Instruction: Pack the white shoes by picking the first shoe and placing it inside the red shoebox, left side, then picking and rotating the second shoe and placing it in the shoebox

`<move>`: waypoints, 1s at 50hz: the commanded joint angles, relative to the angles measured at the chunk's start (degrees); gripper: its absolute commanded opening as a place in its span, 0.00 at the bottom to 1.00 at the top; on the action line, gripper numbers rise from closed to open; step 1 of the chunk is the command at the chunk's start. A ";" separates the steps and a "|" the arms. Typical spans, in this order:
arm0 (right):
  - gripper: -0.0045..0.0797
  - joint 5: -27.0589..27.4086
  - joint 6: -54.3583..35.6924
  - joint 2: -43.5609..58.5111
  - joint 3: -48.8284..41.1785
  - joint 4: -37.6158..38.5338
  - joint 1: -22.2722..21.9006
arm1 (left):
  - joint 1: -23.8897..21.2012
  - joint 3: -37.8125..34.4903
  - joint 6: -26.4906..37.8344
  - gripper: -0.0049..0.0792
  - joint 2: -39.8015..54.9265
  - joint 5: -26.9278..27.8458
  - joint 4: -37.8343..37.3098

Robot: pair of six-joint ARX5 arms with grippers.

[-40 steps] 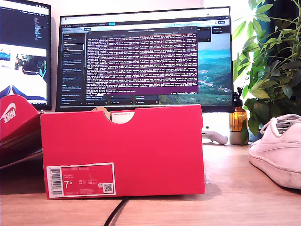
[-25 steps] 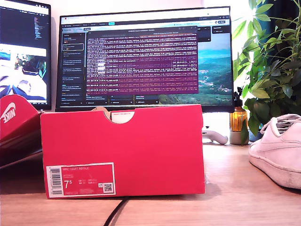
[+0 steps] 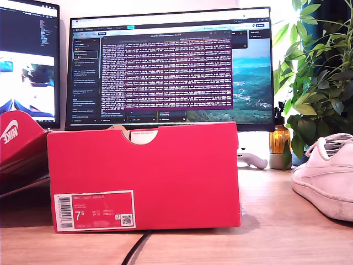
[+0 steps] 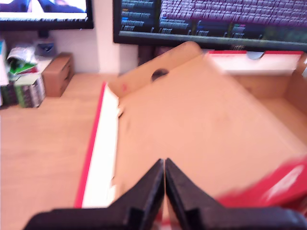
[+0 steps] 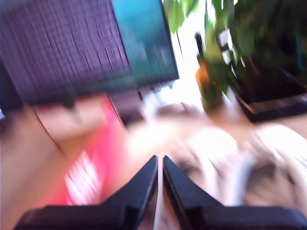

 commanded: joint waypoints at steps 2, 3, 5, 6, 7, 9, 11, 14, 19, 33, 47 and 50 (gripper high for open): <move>0.05 -1.09 5.42 -0.35 -1.25 2.84 -0.35 | 0.17 4.61 -3.82 0.04 -0.31 0.11 3.91; 0.05 -1.86 7.30 -0.35 -1.25 3.37 -0.35 | 0.17 5.18 -5.81 0.04 -0.31 0.11 4.31; 0.05 -2.32 8.37 -0.35 -1.25 4.48 -0.35 | 0.17 6.34 -6.43 0.04 -0.31 0.11 5.27; 0.05 -2.78 9.68 -0.35 -1.25 4.92 -0.35 | 0.17 6.78 -7.96 0.04 -0.31 0.09 5.77; 0.05 -3.45 10.51 -0.35 -1.25 5.44 -0.35 | 0.17 7.26 -8.24 0.04 -0.31 0.09 6.29; 0.05 -4.74 11.82 -0.35 -1.18 6.10 -0.35 | 0.17 7.82 -9.11 0.04 -0.31 0.07 7.17; 0.05 -5.44 12.61 -0.35 -1.11 6.71 -0.35 | 0.17 8.24 -9.16 0.04 -0.31 0.04 7.17; 0.05 -6.54 13.51 -0.35 -1.11 7.65 -0.35 | 0.17 8.26 -9.09 0.04 -0.31 0.07 6.99; 0.05 -6.62 13.49 -0.35 -1.11 7.63 -0.35 | 0.17 8.31 -9.64 0.04 -0.31 0.07 6.73; 0.05 -7.67 13.51 -0.35 -1.11 7.65 -0.35 | 0.17 9.09 -9.16 0.04 -0.26 3.96 5.18; 0.04 -13.97 12.59 0.20 3.67 -2.58 -0.31 | -0.37 19.71 11.65 0.04 4.11 8.41 -17.29; 0.04 -13.73 12.41 1.16 5.62 -5.70 -0.31 | -0.37 22.29 17.99 0.04 6.82 8.44 -22.32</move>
